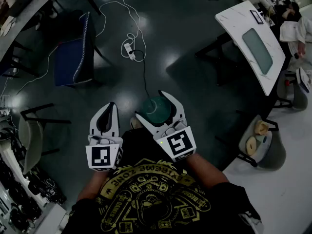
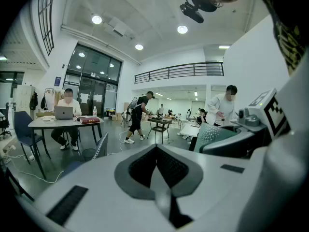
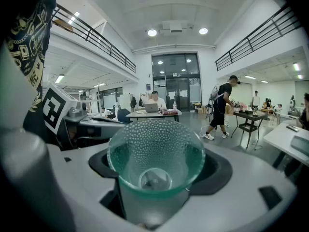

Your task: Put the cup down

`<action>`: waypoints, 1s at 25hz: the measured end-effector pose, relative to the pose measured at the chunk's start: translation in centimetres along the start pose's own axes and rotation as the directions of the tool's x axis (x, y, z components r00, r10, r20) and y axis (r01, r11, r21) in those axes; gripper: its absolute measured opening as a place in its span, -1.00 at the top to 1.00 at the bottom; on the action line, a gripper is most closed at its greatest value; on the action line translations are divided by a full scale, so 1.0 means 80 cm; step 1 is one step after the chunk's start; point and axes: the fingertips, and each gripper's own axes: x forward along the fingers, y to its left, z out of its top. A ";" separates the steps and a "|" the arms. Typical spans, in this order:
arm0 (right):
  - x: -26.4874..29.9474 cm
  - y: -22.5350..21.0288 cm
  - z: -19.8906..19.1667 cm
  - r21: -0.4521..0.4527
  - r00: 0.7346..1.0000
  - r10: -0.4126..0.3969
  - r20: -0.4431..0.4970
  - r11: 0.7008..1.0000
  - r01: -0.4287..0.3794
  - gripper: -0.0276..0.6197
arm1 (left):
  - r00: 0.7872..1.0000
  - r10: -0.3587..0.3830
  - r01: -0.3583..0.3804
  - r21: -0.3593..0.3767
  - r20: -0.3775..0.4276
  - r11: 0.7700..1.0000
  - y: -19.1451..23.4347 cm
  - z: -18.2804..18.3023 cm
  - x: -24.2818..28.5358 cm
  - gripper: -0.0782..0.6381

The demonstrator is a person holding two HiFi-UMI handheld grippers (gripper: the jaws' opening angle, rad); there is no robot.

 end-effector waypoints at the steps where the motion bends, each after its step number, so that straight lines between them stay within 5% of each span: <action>1: 0.000 -0.003 0.000 0.003 1.000 -0.002 0.001 1.000 0.002 -0.31 | 1.000 -0.001 0.001 0.000 0.000 1.000 -0.001 0.000 0.002 0.75; 25: -0.009 -0.028 0.000 0.084 0.996 -0.077 0.038 0.994 0.074 -0.32 | 0.999 -0.032 0.032 -0.003 -0.001 0.999 -0.012 0.002 0.014 0.75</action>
